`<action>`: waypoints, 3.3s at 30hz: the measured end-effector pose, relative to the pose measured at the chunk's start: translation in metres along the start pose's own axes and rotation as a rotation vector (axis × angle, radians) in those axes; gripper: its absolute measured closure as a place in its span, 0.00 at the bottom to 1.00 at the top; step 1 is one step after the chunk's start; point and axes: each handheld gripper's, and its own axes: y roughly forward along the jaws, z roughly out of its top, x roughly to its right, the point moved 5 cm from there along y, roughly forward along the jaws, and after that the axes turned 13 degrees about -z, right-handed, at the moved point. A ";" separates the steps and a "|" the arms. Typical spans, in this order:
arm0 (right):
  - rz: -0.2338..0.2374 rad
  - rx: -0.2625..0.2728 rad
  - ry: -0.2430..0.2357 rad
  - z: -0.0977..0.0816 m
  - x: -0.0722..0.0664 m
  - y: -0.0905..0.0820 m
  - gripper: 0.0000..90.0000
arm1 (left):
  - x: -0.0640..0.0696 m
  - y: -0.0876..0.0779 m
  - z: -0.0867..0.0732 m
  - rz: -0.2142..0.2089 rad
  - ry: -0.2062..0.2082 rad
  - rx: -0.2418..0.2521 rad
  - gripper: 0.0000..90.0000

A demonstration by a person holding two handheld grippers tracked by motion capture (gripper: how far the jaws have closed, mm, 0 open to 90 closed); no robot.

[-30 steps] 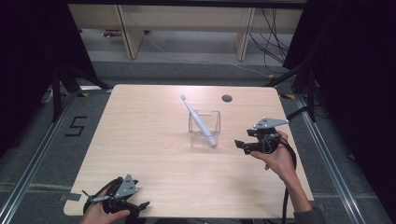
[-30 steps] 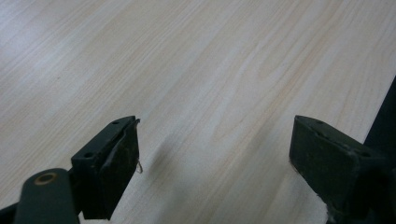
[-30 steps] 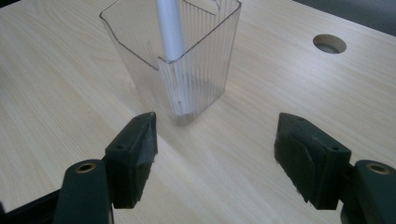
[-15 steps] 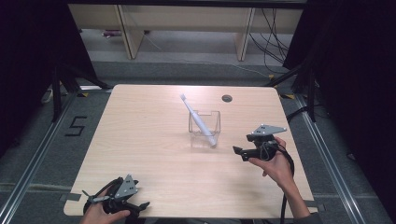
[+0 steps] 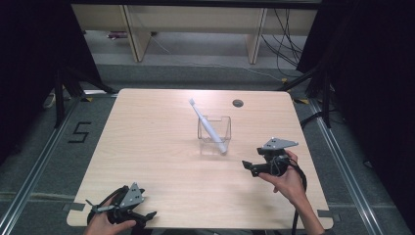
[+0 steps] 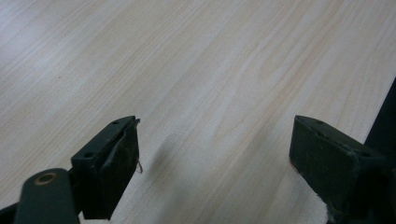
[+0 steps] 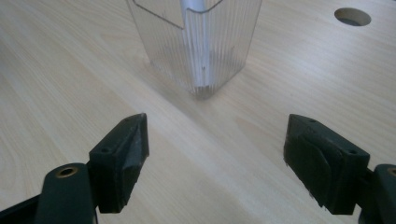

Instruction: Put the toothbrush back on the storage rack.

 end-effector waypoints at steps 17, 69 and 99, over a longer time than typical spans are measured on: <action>-0.004 -0.032 0.028 -0.028 -0.002 -0.002 0.25 | 0.001 0.001 0.000 -0.003 -0.001 0.002 0.17; -0.016 -0.040 0.052 -0.078 -0.003 -0.025 0.21 | 0.001 0.001 -0.001 0.002 -0.012 0.000 0.17; -0.028 -0.055 0.063 -0.096 0.003 -0.036 0.19 | 0.002 0.001 -0.001 0.003 -0.012 -0.002 0.17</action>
